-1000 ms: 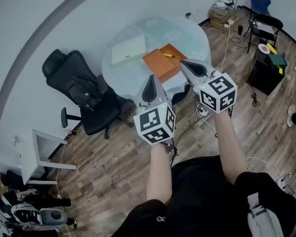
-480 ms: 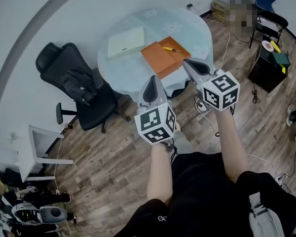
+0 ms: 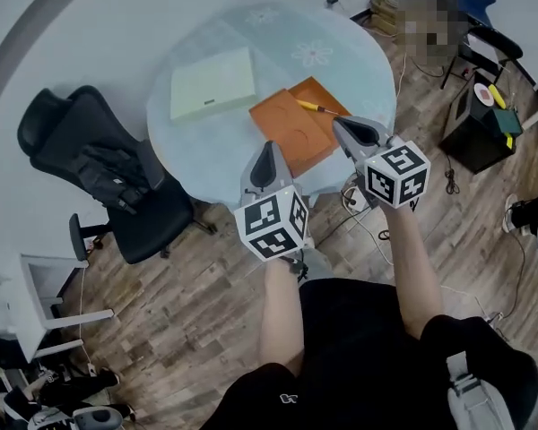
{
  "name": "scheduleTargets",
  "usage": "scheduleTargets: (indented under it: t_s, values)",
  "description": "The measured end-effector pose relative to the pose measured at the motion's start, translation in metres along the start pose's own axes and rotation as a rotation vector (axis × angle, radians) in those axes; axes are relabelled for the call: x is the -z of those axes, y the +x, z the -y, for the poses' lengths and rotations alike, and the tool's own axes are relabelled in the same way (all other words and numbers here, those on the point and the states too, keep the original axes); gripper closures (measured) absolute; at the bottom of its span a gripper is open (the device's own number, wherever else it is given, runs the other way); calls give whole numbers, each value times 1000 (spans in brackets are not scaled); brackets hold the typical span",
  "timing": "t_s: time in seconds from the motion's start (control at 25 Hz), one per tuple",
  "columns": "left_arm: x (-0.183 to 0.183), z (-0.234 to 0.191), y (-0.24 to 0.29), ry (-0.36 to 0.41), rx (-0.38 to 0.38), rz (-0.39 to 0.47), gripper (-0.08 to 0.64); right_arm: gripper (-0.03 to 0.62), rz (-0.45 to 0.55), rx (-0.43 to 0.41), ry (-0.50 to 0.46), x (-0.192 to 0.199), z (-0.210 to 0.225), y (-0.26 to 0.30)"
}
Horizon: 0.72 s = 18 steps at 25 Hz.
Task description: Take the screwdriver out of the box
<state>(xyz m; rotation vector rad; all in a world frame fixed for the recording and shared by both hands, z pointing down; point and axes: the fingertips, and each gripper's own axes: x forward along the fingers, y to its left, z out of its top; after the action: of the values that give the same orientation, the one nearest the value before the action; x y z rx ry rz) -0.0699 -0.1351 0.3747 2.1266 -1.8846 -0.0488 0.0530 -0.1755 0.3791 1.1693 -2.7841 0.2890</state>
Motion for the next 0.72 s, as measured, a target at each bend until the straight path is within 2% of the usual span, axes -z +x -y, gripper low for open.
scheduleTargets:
  t_s: [0.24, 0.52, 0.68, 0.72]
  values:
    - [-14, -53, 85, -36, 37, -74, 559, 581, -17, 77, 38, -15, 35, 78]
    - [11, -51, 158, -64, 103, -183, 560, 580, -245, 165, 15, 40, 87, 119]
    - [48, -43, 178, -56, 103, -270, 559, 577, -336, 138, -8, 79, 103, 136]
    - [59, -44, 178, -50, 100, -301, 559, 547, -372, 122, -5, 93, 104, 139]
